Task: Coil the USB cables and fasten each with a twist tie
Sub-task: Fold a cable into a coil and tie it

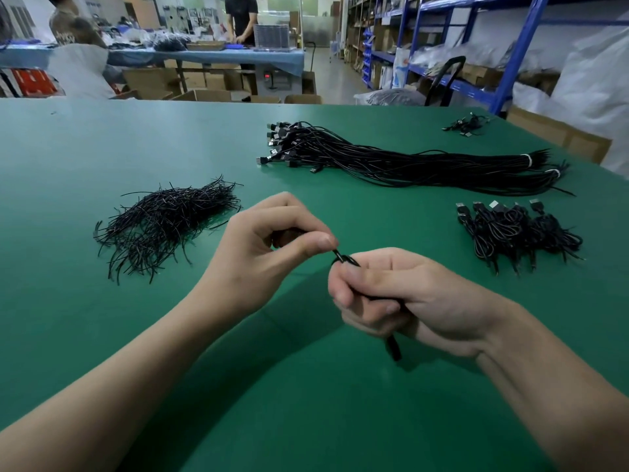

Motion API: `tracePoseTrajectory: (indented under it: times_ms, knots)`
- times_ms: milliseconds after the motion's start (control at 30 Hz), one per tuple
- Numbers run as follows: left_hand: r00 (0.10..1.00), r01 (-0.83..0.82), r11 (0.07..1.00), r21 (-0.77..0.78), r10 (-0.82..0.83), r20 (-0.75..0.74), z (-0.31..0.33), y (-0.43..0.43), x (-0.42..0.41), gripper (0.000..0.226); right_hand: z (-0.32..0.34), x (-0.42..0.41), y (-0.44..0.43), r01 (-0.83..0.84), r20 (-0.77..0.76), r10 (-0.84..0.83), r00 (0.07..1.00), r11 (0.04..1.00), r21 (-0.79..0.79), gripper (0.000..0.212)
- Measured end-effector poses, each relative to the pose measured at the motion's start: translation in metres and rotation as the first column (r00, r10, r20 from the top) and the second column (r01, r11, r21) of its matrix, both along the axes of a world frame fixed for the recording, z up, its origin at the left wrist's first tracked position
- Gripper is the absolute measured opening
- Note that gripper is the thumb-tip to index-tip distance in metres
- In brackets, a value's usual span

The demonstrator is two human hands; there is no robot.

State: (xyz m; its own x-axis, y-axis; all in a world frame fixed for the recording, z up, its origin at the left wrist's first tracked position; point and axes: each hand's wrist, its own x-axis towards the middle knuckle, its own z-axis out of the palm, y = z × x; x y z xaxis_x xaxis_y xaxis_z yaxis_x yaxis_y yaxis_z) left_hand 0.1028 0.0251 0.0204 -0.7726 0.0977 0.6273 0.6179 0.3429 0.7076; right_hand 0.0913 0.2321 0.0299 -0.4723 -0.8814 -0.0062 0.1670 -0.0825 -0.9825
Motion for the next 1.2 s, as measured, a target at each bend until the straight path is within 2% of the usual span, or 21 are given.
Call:
tracePoseTrajectory:
  times_ms: [100, 167, 233, 333, 433, 533, 667, 767, 833, 900, 967, 1067, 1200]
  knots:
    - [0.994, 0.079, 0.993, 0.082, -0.085, 0.070, -0.011, 0.014, 0.001, 0.017, 0.003, 0.003, -0.006, 0.005, 0.129, 0.026, 0.991, 0.972, -0.237, 0.028]
    - [0.978, 0.145, 0.987, 0.076, -0.154, 0.140, -0.019, 0.026, 0.004, 0.026, 0.004, 0.004, -0.013, 0.115, 0.186, -0.049, 0.981, 0.924, -0.366, 0.030]
    - [0.973, 0.142, 0.990, -0.008, -0.138, 0.187, -0.028, 0.034, 0.005, 0.025, 0.007, 0.002, -0.018, 0.266, 0.206, -0.194, 0.959, 0.870, -0.416, 0.029]
    - [0.983, 0.078, 0.969, -0.235, -0.035, 0.182, -0.034, 0.037, 0.004, 0.023, 0.008, -0.003, -0.021, 0.459, 0.134, -0.444, 0.886, 0.800, -0.386, 0.025]
    - [0.993, 0.043, 0.879, -0.475, 0.014, 0.115, -0.034, 0.034, 0.004, 0.020, 0.000, -0.008, -0.021, 0.621, -0.121, -0.666, 0.736, 0.736, -0.270, 0.027]
    - [0.996, -0.043, 0.798, -0.601, 0.084, 0.041, -0.030, 0.028, 0.004, 0.017, -0.010, -0.011, -0.022, 0.706, -0.436, -0.711, 0.551, 0.676, -0.211, 0.029]
    - [0.976, -0.195, 0.739, -0.645, 0.210, -0.055, -0.020, 0.017, 0.004, 0.021, -0.018, -0.012, -0.021, 0.786, -0.766, -0.596, 0.242, 0.583, -0.206, 0.030]
    - [0.962, -0.274, 0.756, -0.594, 0.223, -0.161, -0.016, 0.007, 0.002, 0.020, -0.017, -0.006, -0.020, 0.809, -0.929, -0.336, 0.153, 0.583, -0.078, 0.033]
    - [0.938, -0.341, 0.742, -0.578, 0.232, -0.257, -0.013, 0.004, 0.002, 0.026, -0.016, -0.003, -0.022, 0.826, -0.986, -0.115, 0.122, 0.562, 0.037, 0.034]
    - [0.920, -0.383, 0.739, -0.555, 0.251, -0.301, -0.010, 0.005, 0.004, 0.034, -0.014, 0.001, -0.023, 0.818, -0.992, -0.032, 0.120, 0.569, 0.080, 0.036]
    - [0.916, -0.389, 0.747, -0.540, 0.254, -0.309, -0.008, 0.003, 0.004, 0.034, -0.009, 0.004, -0.022, 0.802, -0.988, -0.014, 0.152, 0.586, 0.115, 0.040]
    - [0.915, -0.393, 0.753, -0.528, 0.261, -0.308, -0.006, -0.002, 0.005, 0.022, -0.007, 0.008, -0.019, 0.762, -0.965, -0.025, 0.260, 0.619, 0.189, 0.051]
    - [0.924, -0.359, 0.781, -0.511, 0.218, -0.316, -0.007, -0.004, 0.006, 0.027, -0.008, 0.007, -0.015, 0.713, -0.935, -0.014, 0.353, 0.651, 0.260, 0.037]
